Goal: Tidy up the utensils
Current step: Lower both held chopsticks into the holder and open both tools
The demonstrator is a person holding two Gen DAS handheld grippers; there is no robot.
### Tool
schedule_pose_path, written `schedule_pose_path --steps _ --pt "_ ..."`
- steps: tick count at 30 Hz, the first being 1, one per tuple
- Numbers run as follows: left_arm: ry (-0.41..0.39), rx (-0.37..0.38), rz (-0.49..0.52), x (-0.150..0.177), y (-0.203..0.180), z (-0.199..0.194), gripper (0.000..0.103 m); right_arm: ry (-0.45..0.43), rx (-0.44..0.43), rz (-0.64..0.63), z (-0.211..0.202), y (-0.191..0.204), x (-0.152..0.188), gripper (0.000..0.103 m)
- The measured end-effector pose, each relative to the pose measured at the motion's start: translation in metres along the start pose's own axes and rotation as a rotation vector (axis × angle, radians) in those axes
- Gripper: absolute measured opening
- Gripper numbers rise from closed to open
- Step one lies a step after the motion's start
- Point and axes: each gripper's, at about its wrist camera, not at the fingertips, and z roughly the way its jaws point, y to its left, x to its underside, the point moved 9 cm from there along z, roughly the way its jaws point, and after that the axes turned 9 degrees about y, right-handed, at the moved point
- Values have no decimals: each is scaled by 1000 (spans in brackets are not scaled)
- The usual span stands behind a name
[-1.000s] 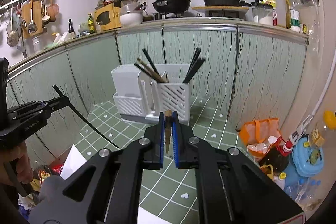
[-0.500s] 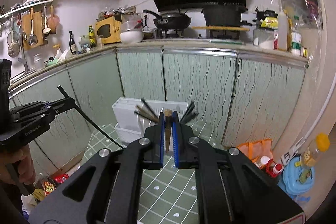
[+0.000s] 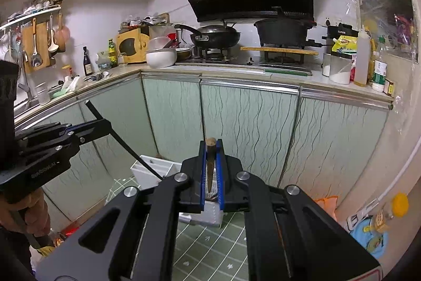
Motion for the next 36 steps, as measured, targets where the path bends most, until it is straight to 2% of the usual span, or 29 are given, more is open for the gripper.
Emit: schedule_pose_path --steps 7,16,23,30,31,32,33,34,35,36 --pt "25 24 2 -15 3 48 8 46 -17 21 50 -20 -8 6" --pt "128 36 -26 22 18 122 8 139 -38 23 119 -25 24 6" --pt "168 45 -25 45 17 148 8 183 -52 24 145 -23 47 6" --pt "179 47 -6 54 20 151 9 197 -71 8 150 -21 52 9" --pt "182 33 -3 54 23 150 12 199 -73 11 148 -22 51 21" --pt "187 19 -3 54 26 150 35 190 -73 13 145 -24 50 47" --pt "185 13 1 54 30 146 85 166 -63 12 139 -27 46 62" --pt "167 3 3 52 34 141 100 146 -54 7 133 -29 44 78" --pt "120 -11 4 49 39 132 99 134 -51 4 128 -31 41 85" --pt "116 -8 5 49 42 128 99 129 -50 5 125 -34 40 89"
